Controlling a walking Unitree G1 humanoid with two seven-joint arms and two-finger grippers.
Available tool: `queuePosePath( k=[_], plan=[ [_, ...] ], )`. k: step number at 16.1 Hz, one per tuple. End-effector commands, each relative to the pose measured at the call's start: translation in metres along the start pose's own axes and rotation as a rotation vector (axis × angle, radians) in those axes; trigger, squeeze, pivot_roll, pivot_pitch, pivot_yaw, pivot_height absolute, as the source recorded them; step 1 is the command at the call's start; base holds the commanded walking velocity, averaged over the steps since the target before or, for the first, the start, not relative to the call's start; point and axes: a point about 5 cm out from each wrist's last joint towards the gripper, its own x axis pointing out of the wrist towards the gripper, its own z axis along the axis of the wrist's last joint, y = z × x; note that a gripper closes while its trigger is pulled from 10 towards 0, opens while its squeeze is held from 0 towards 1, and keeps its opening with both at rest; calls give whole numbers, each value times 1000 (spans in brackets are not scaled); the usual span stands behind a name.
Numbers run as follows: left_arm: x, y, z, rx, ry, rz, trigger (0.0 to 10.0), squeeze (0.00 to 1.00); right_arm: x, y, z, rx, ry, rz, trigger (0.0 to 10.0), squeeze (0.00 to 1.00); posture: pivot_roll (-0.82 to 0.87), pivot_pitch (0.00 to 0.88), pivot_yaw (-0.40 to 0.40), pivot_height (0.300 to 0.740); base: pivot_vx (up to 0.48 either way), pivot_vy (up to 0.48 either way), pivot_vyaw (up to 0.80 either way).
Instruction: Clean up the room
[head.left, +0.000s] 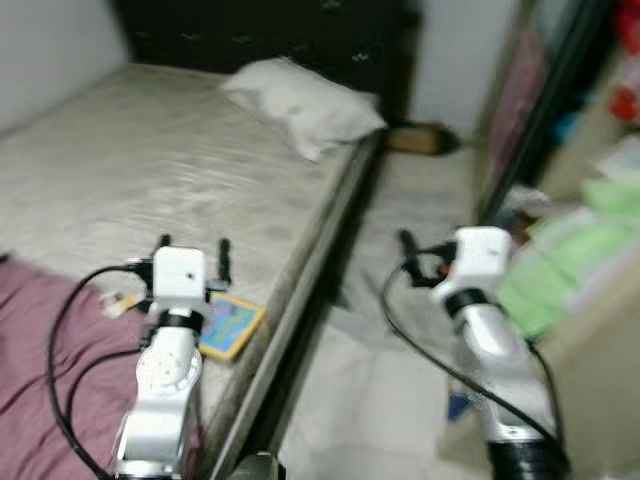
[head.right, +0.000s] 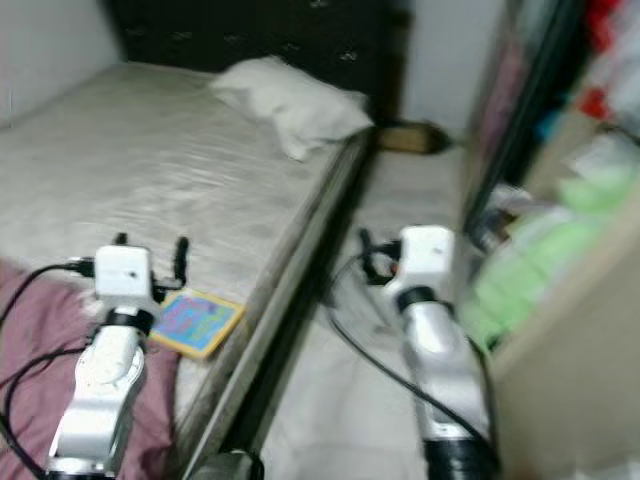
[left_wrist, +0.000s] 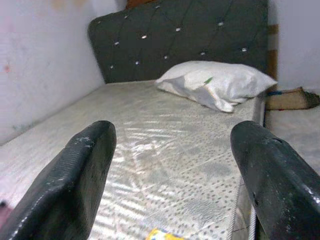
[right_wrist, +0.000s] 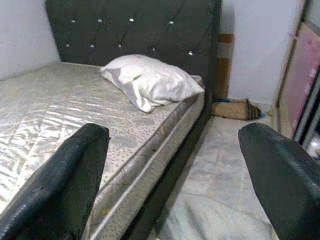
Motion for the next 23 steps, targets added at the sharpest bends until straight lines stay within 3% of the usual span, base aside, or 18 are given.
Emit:
queuePosePath(
  k=[1,23],
  plan=[
    [1,5,1,14,1,0,10000,0,5,10,4,14,-18,33,10000,0,17,0,-24,740,0,0,800],
    [0,1,1,-4,-5,-22,10000,0,8,11,5,11,-23,40,10000,0,12,0,-31,740,0,0,800]
  ],
)
